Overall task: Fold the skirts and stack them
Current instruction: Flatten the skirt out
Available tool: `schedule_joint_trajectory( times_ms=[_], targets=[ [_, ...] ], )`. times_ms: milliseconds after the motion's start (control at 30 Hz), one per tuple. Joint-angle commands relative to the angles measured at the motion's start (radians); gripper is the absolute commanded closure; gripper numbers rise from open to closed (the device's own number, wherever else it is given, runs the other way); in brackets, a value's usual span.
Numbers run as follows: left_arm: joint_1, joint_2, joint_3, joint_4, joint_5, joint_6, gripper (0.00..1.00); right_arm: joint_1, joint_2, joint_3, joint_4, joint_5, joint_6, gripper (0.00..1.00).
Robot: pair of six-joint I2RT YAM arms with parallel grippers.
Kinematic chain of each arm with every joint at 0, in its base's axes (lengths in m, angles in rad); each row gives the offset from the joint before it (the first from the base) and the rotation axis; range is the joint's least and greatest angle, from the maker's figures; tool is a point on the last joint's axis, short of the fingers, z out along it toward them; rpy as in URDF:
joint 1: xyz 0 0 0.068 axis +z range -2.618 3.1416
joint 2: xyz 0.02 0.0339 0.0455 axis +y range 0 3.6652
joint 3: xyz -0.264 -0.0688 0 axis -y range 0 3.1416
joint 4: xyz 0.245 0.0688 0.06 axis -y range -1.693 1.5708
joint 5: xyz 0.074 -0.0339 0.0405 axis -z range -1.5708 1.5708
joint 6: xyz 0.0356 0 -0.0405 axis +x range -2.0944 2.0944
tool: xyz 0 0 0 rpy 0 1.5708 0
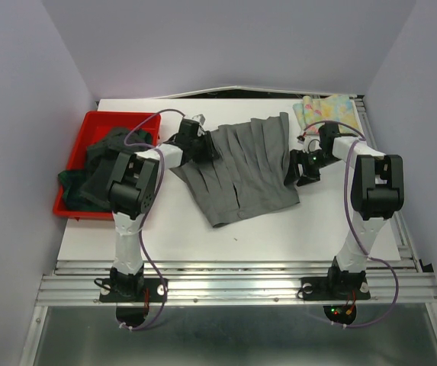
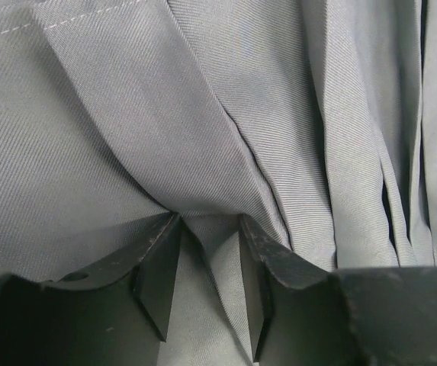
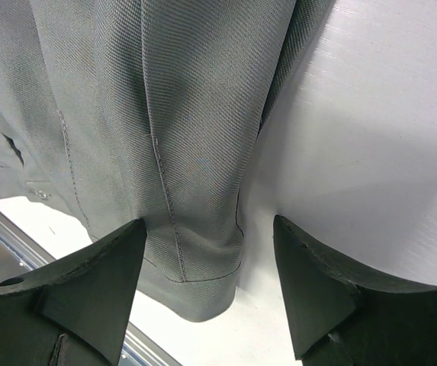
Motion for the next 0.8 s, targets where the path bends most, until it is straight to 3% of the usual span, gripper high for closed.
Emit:
schedule_joint_trajectory(
  times_ms=[0, 433, 533, 567, 667, 733, 767],
  targets=[
    [-0.001, -0.079, -0.048, 0.036, -0.022, -0.026, 0.52, -0.007, 0.016, 0.012, -0.012, 0.027, -0.027, 0.27],
    [0.013, -0.149, -0.131, 0.092, 0.039, -0.120, 0.44, -0.007, 0.015, 0.012, -0.016, 0.027, -0.030, 0.26],
    [0.013, -0.100, -0.092, 0.102, 0.058, -0.117, 0.56, -0.007, 0.021, 0.016, -0.016, 0.027, -0.029, 0.26],
    [0.014, -0.087, -0.081, 0.104, 0.065, -0.117, 0.66, -0.007, 0.019, 0.016, -0.016, 0.029, -0.030, 0.26],
    [0.014, -0.044, -0.041, 0.113, 0.082, -0.120, 0.81, -0.007, 0.018, 0.015, -0.018, 0.030, -0.032, 0.26],
    [0.016, -0.024, -0.015, 0.110, 0.090, -0.122, 0.87, -0.007, 0.018, 0.015, -0.018, 0.032, -0.032, 0.26],
    [0.019, -0.024, -0.006, 0.110, 0.090, -0.122, 0.97, -0.007, 0.018, 0.013, -0.021, 0.032, -0.033, 0.26]
  ],
)
